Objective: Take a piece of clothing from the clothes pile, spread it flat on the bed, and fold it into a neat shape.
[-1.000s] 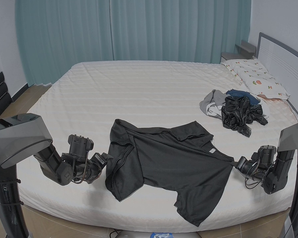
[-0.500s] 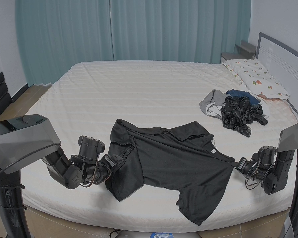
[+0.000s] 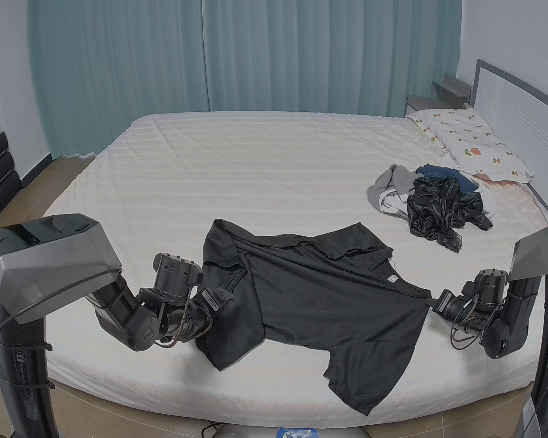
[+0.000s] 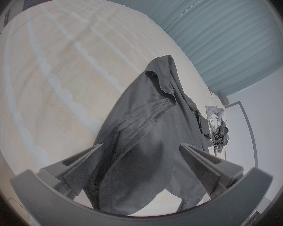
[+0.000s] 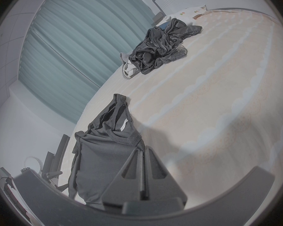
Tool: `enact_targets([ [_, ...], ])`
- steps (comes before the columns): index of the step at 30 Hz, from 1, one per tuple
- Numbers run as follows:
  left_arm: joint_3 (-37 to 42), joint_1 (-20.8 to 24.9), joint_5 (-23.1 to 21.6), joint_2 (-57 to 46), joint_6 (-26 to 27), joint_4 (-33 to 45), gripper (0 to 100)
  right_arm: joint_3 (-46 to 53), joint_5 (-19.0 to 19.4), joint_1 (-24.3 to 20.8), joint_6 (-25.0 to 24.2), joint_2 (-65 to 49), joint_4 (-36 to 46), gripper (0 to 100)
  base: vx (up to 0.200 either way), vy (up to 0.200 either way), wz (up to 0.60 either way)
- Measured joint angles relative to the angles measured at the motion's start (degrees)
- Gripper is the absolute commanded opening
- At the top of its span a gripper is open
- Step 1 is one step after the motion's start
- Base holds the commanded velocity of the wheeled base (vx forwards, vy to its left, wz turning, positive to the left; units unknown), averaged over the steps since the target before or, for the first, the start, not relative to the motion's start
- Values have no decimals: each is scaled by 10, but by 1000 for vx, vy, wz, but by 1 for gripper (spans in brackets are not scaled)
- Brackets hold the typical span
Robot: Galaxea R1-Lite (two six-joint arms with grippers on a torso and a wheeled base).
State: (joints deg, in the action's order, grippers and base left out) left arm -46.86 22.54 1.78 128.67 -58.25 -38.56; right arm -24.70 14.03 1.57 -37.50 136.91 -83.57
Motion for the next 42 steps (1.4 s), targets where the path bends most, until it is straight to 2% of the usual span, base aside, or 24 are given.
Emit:
enact_targets([
  [6,3,-5,23,-24,1,-1,100,0,0,-1,-1,0,0,0,0,0,0],
  [14,0,1,25,-25,7,-1,100,0,0,-7,-1,0,0,0,0,0,0],
  [24,3,24,25,4,38,-32,100,1,1,-8,-5,0,0,0,0,0,0],
  [35,5,26,73,30,94,-34,100,3,2,-8,-6,0,-1,0,0,0,0],
  [36,5,26,74,32,97,-34,0,3,2,-8,-6,0,-1,0,0,0,0],
  [42,7,26,81,43,110,-30,0,3,2,-8,-6,-1,-1,0,0,0,0],
])
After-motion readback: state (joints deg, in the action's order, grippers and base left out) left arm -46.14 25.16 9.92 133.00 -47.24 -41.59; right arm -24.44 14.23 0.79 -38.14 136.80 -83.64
